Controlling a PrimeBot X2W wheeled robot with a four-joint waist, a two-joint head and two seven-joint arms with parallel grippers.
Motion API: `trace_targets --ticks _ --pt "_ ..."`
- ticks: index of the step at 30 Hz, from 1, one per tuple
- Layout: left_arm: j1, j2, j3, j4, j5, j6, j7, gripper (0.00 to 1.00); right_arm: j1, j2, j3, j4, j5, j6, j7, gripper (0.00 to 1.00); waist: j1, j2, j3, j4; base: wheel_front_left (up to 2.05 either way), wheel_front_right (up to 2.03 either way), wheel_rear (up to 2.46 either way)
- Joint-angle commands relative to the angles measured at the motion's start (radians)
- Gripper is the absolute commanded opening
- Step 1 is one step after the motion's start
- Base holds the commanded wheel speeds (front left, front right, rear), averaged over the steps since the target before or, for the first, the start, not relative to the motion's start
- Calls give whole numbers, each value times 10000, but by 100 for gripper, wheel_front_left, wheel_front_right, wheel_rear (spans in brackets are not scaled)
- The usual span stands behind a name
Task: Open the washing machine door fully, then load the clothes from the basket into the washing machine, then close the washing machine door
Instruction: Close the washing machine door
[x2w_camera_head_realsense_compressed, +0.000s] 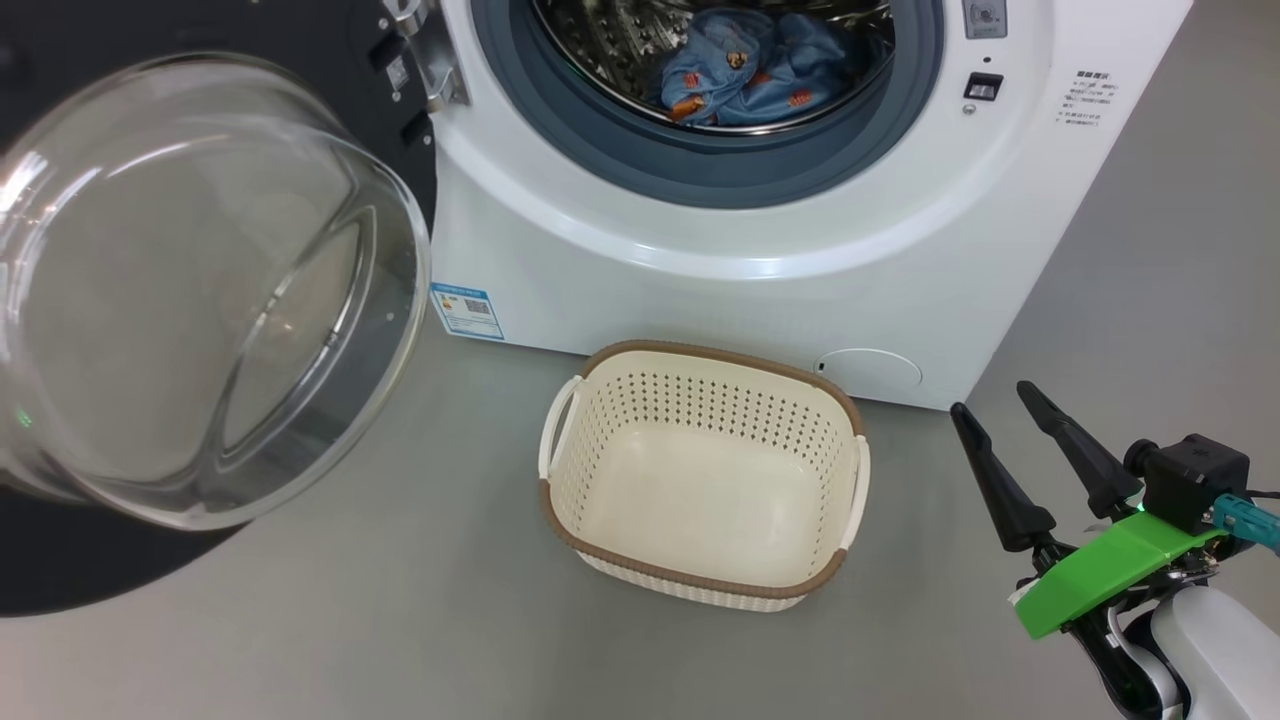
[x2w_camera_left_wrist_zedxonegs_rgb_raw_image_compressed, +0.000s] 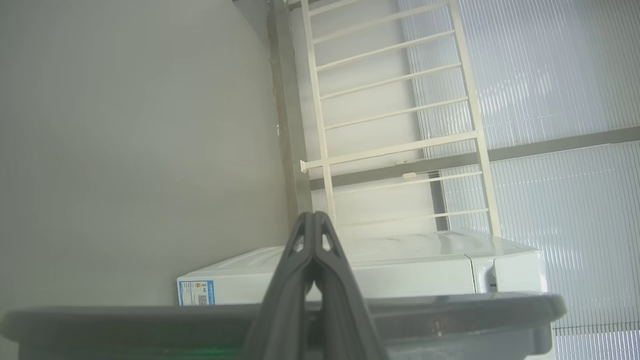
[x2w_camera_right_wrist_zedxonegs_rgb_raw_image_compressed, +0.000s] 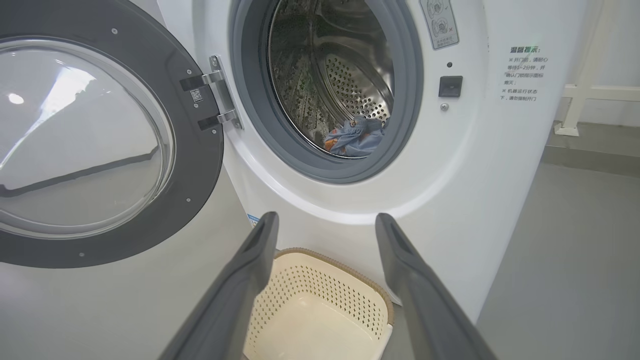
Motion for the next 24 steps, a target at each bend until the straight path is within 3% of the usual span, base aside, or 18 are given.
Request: trace_targets --ticks 1,14,18,24 --pt "58 472 -67 -385 -32 -115 413 0 -38 -183 74 -211 37 56 -82 100 0 -1 -55 34 0 0 0" --pt "1190 178 -1176 -2319 -150 -132 3558 0 190 70 1 -147 56 56 -82 100 0 -1 -432 382 0 0 0" --pt "1533 -17 -1579 -3181 -181 47 4367 0 231 165 -48 -150 53 56 -82 100 0 -1 -499 458 0 0 0" --pt "2509 -432 -1857 -5235 -519 772 5410 0 312 431 -172 -185 20 56 -82 100 0 -1 -668 477 0 0 0"
